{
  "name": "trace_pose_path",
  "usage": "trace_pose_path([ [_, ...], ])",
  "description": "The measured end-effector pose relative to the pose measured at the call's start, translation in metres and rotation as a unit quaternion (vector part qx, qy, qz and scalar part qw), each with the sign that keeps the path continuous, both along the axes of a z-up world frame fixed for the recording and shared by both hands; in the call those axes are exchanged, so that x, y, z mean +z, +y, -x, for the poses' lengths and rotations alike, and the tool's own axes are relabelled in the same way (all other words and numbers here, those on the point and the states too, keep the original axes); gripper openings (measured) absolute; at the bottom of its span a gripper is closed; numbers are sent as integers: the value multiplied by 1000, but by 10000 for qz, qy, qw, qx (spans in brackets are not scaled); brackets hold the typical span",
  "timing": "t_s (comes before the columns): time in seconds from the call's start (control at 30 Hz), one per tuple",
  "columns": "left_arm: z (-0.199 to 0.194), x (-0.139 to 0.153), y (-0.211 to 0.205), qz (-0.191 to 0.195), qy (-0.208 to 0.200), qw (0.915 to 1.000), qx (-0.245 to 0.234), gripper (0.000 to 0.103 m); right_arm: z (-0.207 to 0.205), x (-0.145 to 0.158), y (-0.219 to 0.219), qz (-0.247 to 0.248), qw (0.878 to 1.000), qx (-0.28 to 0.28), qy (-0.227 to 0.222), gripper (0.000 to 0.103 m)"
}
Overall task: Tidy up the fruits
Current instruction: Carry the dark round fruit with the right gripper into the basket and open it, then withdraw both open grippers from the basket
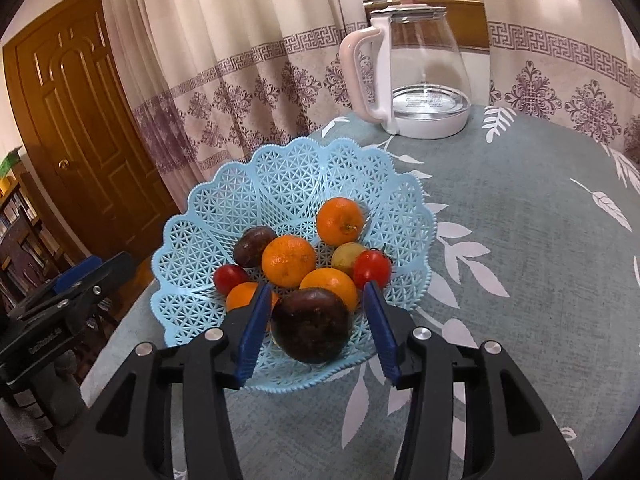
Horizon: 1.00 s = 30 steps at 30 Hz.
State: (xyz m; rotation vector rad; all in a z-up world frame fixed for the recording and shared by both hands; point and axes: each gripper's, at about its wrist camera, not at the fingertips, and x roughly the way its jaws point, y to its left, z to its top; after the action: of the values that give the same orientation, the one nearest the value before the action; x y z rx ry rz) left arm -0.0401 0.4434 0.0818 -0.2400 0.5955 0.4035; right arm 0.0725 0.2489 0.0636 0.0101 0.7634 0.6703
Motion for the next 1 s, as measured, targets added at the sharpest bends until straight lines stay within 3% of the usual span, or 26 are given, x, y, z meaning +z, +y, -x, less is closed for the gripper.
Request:
trace_pose_path([
  [0.2,1,2,-4,1,-21,10000,-53,84,6,5,-17,-116,9997,-237,16,49],
  [0.47,3,5,-7,11,-62,9999,-84,87,10,-4,-10,585,9976,-362,-48,49],
  [0.6,4,7,-5,30,-96,9999,-63,87,7,-3,-5,824,9957,-419,-109,60],
  [0.73,5,8,-5,53,-108,9999,-64,88,3,1,-1,997,9941,-386,-164,65],
  [1.0,3,8,-10,10,-19,9998,-183,90,5,-2,-4,1078,9930,-466,-103,67],
])
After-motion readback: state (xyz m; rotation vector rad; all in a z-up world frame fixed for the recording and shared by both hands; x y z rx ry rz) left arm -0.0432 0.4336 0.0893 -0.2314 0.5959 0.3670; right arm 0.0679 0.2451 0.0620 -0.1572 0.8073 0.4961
